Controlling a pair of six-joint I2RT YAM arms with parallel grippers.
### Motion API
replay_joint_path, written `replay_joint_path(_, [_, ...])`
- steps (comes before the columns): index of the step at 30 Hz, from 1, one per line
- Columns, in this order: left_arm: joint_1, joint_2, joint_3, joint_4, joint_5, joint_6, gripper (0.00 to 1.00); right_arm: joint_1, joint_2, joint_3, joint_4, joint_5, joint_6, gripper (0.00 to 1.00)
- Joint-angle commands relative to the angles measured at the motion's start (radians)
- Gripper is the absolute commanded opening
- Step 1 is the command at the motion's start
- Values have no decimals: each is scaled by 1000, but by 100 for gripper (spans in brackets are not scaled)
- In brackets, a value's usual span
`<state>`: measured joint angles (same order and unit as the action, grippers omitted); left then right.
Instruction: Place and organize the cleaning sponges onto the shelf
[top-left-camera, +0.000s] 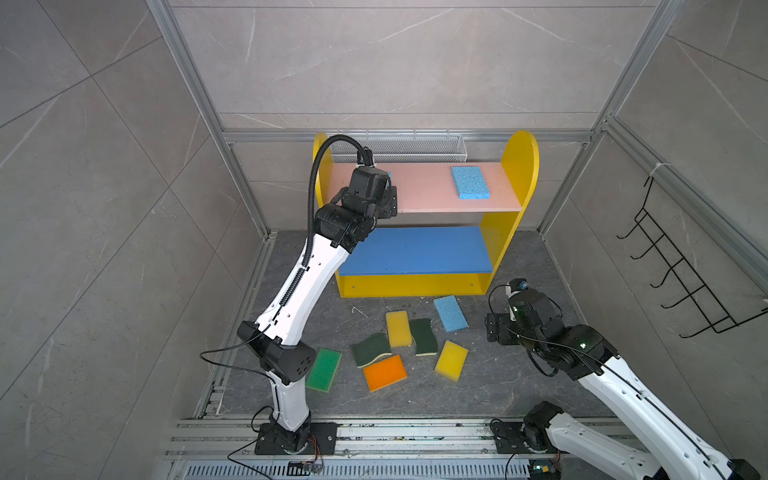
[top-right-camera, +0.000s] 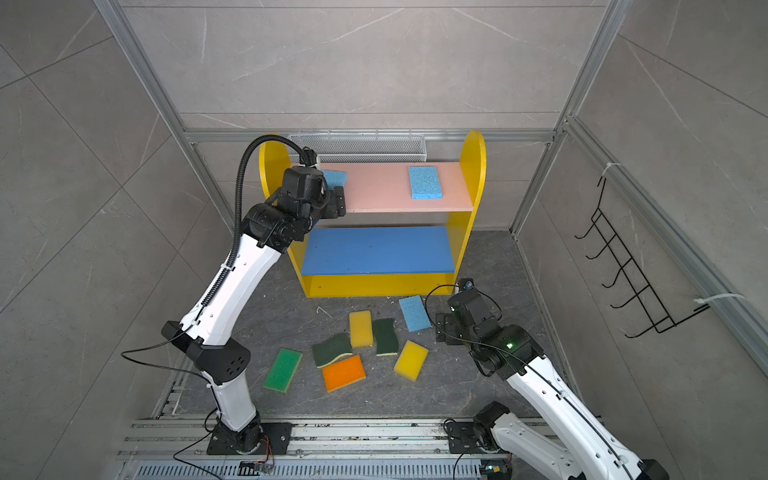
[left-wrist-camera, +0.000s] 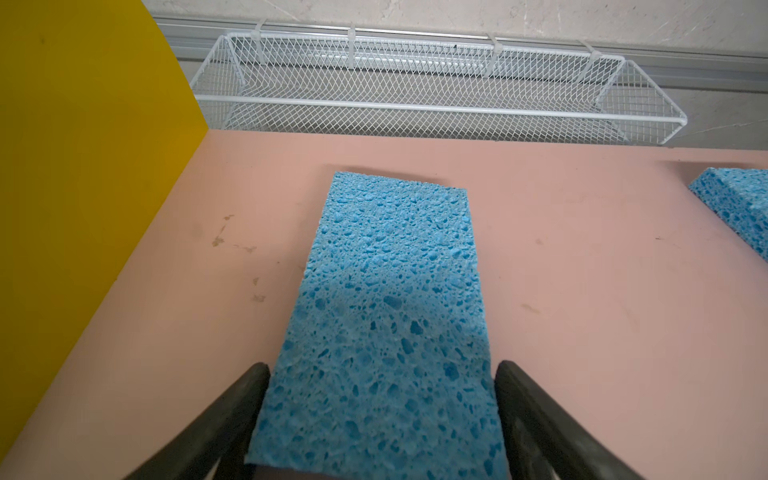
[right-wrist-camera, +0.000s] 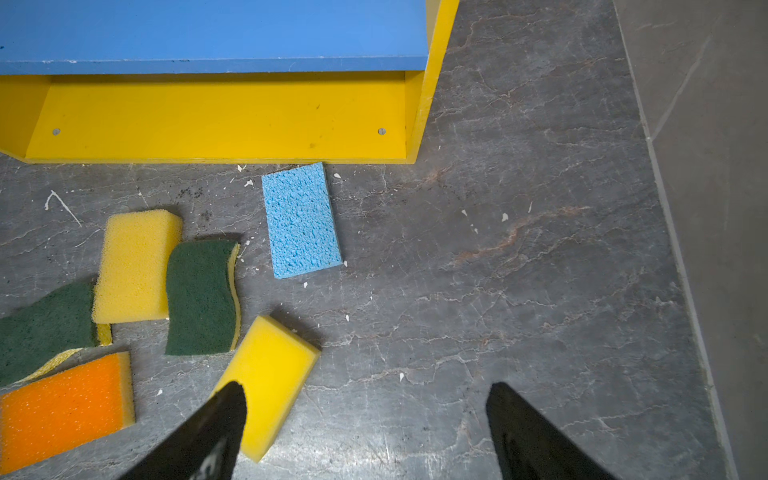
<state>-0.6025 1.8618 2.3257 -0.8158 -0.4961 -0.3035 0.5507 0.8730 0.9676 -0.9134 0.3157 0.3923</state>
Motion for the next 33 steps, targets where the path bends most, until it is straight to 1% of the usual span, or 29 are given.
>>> replay_joint_path(1, [-1,62,6,-170,-20,-55,83,7,-18,2,-19,22,10,93])
replay_joint_path(6, [-1,94,47,-219,-84,-76,80,5,-25,2,-24,26,5,93])
replay_joint_path(12, [-4,79,20,-203,-111,-113,78,5,-25,3,-23,26,3,93])
replay_joint_path(14, [-7,80,19,-194,-109,-106,79,5,-25,2,-24,25,5,93])
replay_joint_path(17, [-7,83,22,-192,-92,-98,81,5,-29,2,-25,21,5,93])
replay_joint_path(21, [-7,79,20,-188,-69,-93,88,4,-35,0,-30,28,3,93])
replay_joint_path(26, [-8,50,6,-175,-53,-84,91,5,-38,1,-30,25,5,93])
replay_joint_path(30, [-26,8,-28,-174,-68,-77,93,4,-42,-1,-30,21,8,93])
replay_joint_path(31, [-34,-6,-41,-174,-78,-75,97,4,-42,0,-30,19,9,93])
replay_joint_path(33, [-55,-37,-68,-173,-113,-66,98,6,-41,1,-30,15,13,93])
